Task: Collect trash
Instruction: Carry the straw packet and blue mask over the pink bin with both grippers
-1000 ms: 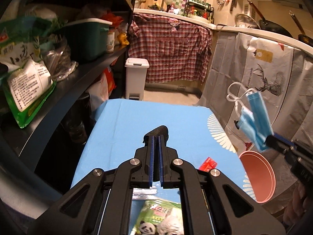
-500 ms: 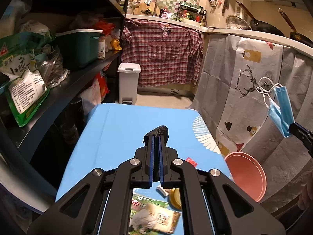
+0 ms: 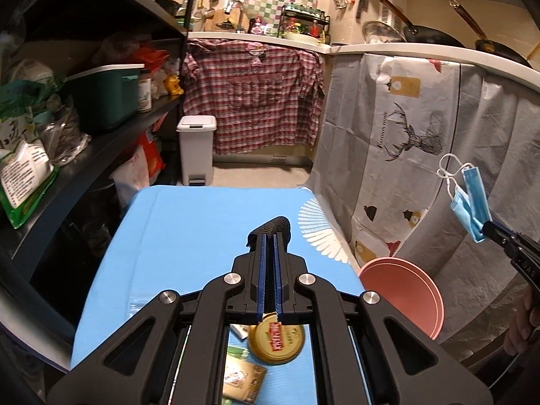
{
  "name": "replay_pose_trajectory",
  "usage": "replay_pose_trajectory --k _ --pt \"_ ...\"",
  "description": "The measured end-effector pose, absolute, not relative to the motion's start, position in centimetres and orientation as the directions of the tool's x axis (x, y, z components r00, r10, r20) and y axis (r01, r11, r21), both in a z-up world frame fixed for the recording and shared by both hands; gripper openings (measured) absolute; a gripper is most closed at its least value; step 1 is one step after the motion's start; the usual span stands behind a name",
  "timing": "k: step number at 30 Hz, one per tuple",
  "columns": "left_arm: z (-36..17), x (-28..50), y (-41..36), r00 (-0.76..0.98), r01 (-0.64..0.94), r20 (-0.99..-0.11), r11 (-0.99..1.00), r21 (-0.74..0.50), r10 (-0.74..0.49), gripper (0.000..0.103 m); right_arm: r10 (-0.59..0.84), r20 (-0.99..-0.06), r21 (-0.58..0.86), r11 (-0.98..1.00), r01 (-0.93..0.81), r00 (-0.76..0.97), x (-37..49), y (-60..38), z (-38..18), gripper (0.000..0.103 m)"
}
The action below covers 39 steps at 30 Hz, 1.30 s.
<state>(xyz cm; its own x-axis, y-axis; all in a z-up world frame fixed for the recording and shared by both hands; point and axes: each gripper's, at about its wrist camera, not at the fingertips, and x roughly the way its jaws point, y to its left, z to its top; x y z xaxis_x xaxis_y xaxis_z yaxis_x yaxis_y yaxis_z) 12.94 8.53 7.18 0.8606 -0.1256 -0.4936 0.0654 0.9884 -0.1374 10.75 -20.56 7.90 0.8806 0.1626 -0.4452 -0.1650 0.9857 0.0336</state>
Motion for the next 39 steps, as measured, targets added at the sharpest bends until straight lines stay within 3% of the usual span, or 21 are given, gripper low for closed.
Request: replay_pose_trajectory --k 27,39 --pt "5.4 15.7 1.4 0.826 0.177 -0.515 0.972 -0.153 -0.231 0.004 0.088 -0.521 0.039 0.996 -0.079 0.849 12.9 -24.5 4.7 0.009" --pt "2.7 16.8 -4.1 0.75 0.318 -0.548 0.929 -0.191 -0.37 0.004 0.065 -0.569 0.053 0.998 -0.042 0.82 14.1 -26.0 3.1 0.009"
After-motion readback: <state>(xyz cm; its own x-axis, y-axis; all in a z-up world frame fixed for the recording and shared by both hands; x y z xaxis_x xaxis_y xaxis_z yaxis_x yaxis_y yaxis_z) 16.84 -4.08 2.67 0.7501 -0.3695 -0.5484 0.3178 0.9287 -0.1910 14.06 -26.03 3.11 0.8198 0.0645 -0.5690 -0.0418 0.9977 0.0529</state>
